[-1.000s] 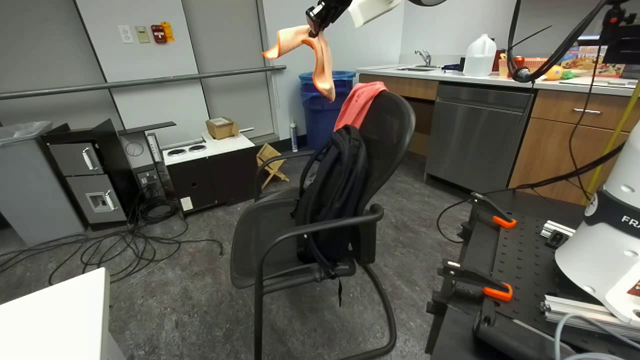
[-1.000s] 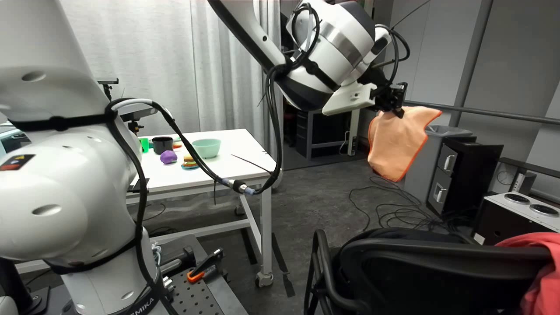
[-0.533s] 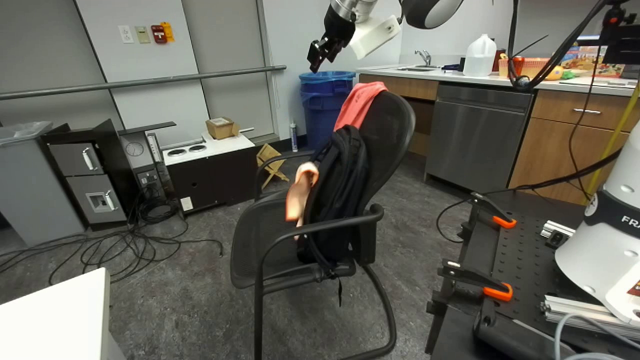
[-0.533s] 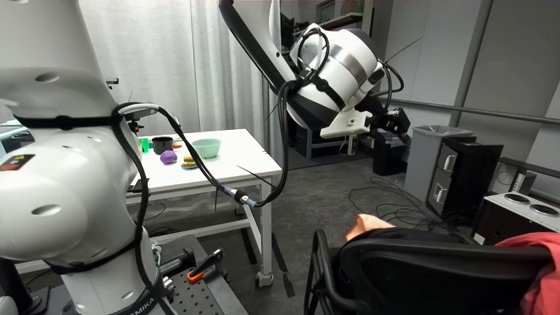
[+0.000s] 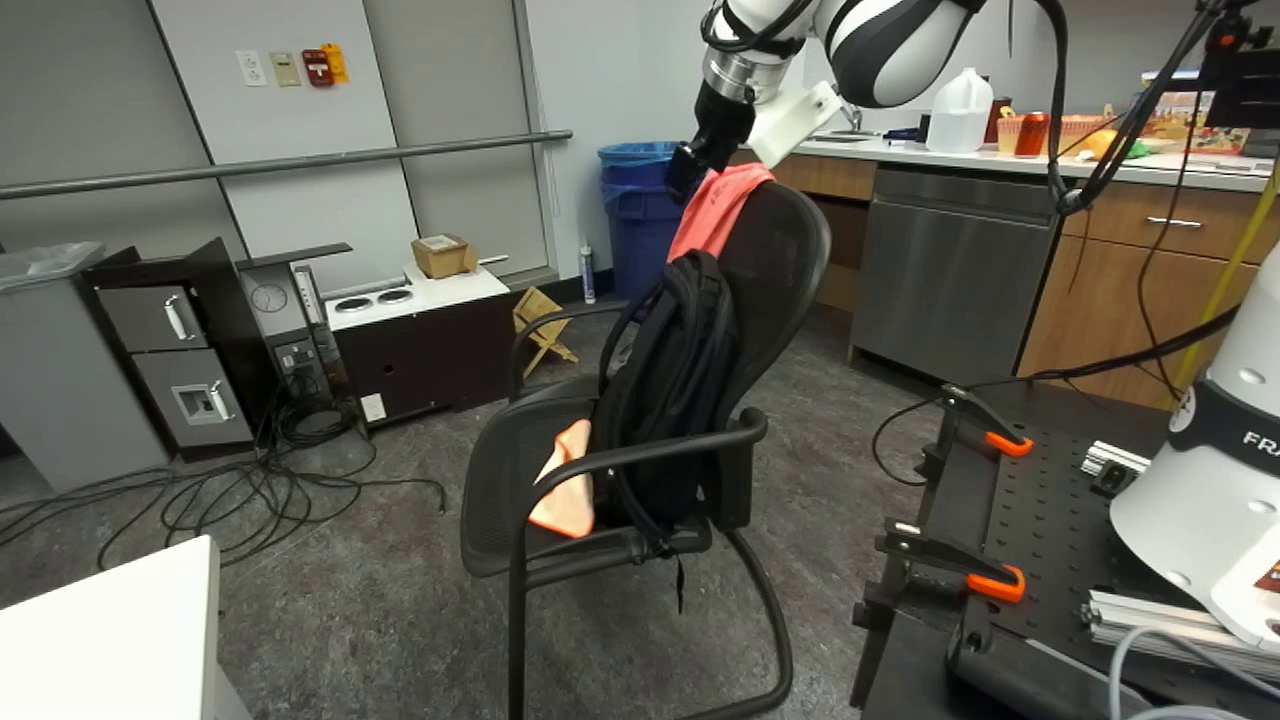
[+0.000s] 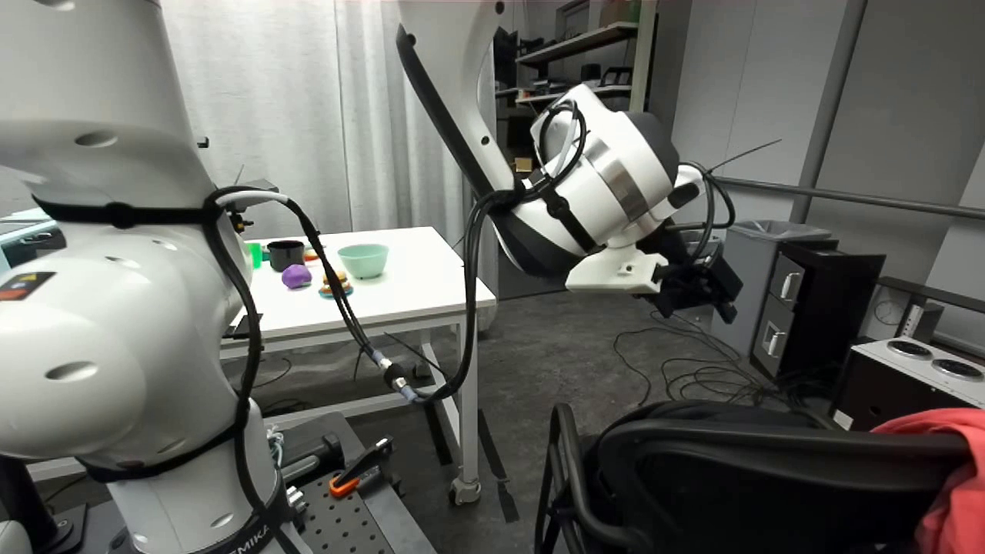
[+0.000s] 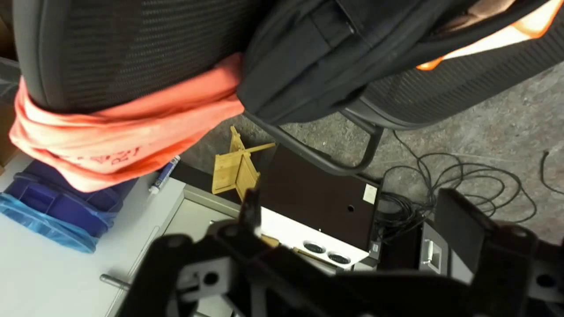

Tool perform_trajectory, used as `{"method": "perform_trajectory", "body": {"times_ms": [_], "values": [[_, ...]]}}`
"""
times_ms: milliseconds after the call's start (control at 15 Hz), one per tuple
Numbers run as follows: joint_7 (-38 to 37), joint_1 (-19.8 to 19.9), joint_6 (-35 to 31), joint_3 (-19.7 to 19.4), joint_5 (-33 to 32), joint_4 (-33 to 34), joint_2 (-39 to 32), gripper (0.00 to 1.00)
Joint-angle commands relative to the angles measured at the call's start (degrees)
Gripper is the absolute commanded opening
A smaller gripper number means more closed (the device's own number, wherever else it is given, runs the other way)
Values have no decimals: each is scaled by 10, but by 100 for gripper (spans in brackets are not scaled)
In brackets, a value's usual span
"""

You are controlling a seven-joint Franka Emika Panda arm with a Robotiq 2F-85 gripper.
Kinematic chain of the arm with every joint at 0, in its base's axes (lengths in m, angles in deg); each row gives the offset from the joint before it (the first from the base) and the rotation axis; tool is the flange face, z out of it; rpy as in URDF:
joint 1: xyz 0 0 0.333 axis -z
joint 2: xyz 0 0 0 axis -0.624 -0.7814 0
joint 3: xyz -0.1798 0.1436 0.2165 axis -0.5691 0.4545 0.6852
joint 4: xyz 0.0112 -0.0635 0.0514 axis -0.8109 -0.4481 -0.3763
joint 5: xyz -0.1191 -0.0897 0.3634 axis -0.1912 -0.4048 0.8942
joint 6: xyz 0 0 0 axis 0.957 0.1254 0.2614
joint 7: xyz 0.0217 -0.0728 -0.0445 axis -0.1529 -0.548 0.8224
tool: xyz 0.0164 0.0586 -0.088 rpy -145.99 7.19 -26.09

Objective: Remove the peach cloth and sweatshirt from the backrest of the chair

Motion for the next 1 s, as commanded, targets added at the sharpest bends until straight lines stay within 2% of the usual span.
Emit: {"method": "perform_trajectory", "body": {"times_ms": [0,133,200,267,333,400,533,867,933], "values": [[140,14,1,-15,109,-18,-2,100],[214,15,6,-19,179,-21,0,100],[264,-36,6,-70,234,-26,3,100],[305,-42,0,-75,281,-32,3,100],[236,-10,0,-45,213,-20,-4,100],[269,-20,0,-56,245,-23,-4,100],[284,-28,0,-64,262,-25,-4,100],[284,-30,0,-64,262,-27,-4,100],[265,-30,1,-65,246,-11,-9,100]]}}
